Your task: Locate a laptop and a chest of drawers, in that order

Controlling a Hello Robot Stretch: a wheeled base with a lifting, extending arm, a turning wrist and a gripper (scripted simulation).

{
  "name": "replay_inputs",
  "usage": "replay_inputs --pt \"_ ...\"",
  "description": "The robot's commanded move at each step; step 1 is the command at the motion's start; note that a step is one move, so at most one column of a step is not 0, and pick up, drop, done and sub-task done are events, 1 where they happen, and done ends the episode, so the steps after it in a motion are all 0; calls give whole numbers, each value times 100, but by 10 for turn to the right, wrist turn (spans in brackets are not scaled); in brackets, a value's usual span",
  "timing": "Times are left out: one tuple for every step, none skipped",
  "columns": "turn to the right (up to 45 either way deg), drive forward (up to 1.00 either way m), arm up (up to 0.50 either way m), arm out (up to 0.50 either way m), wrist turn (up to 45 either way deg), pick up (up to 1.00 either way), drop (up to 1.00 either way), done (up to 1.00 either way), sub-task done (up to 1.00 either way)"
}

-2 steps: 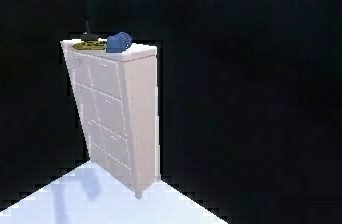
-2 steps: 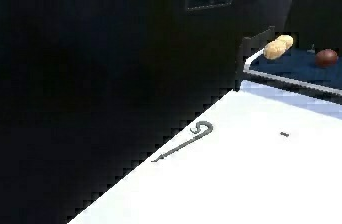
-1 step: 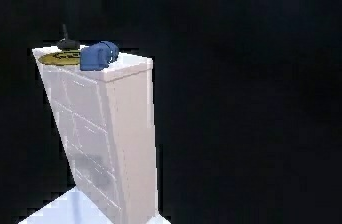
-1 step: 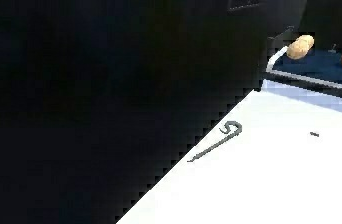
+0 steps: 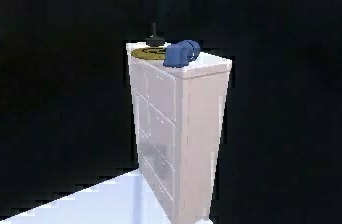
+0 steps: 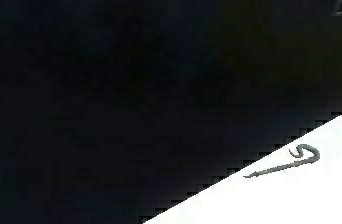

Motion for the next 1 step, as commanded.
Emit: replay_inputs --pt "0 0 0 0 0 0 0 100 0"
